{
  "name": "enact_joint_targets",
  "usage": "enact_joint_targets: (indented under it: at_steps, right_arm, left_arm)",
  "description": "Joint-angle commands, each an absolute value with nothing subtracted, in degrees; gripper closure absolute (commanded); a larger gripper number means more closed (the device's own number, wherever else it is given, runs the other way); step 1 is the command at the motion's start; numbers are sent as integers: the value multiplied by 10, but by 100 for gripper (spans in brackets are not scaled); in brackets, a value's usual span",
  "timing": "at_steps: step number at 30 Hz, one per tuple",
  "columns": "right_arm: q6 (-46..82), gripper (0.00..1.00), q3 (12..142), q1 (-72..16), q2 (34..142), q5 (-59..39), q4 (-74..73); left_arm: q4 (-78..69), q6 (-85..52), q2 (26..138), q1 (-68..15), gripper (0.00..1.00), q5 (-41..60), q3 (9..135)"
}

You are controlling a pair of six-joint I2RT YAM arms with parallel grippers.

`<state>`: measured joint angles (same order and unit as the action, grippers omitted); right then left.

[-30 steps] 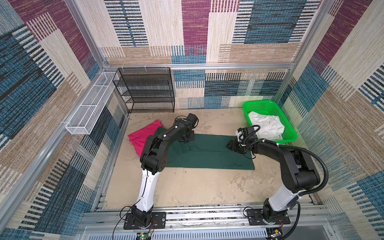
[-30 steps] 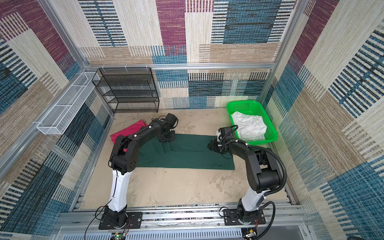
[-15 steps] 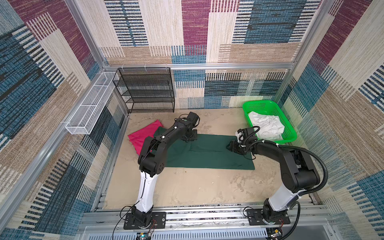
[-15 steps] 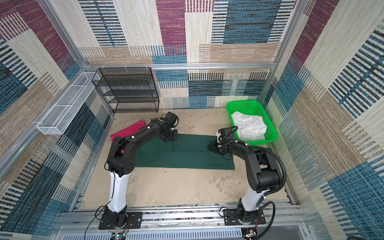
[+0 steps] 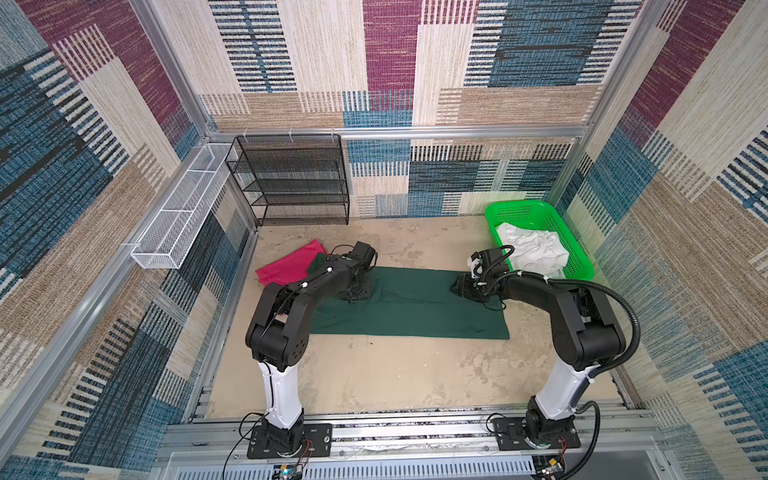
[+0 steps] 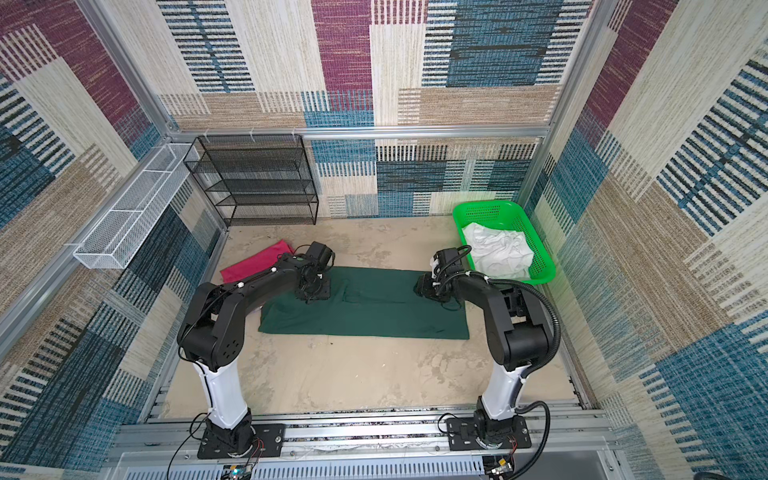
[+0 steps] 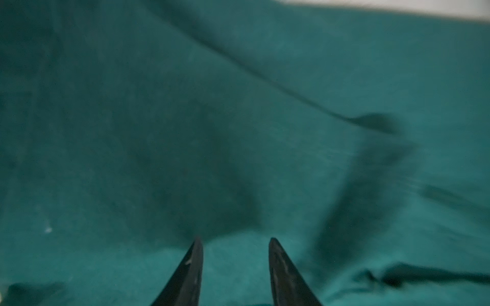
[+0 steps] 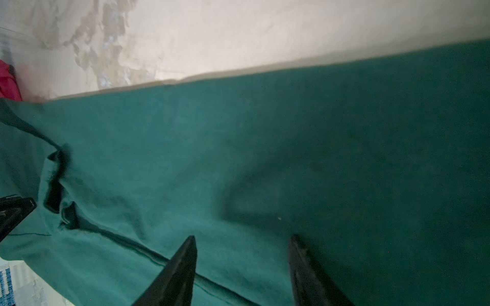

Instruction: Fold and stack the t-shirts

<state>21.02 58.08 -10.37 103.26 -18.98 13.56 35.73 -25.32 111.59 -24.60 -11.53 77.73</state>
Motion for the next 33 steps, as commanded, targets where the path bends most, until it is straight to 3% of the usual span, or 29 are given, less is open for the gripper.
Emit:
enact_joint_targets:
  at_steps: [1,6,11,17,23,29,33]
  right_arm:
    - [222,43,548,-105,1030,-162,152]
    - [244,43,459,-104,981,-144,148]
    - [287,43,350,-105,897,-191,128]
    - [318,43,272,-132,804,-229,145]
    - [346,43,241,-178,757,-272,142]
    - [369,43,240,-235,774,-308,105]
    - [395,43,241,-279,794,-329,59]
  left_arm:
    - [337,-274,1123,-246,57,-87,758]
    - [312,-284,1132,-252,58,-31,748]
    - [315,-293,1160,-273,58,2,777]
    - [341,-289,1232,-286,59,35,878]
    - [433,-238,1361,-285,58,26,1094]
    - [575,-163,1537,-275,55,-9,1413]
    - [597,-151,1610,-255,53,10,1535]
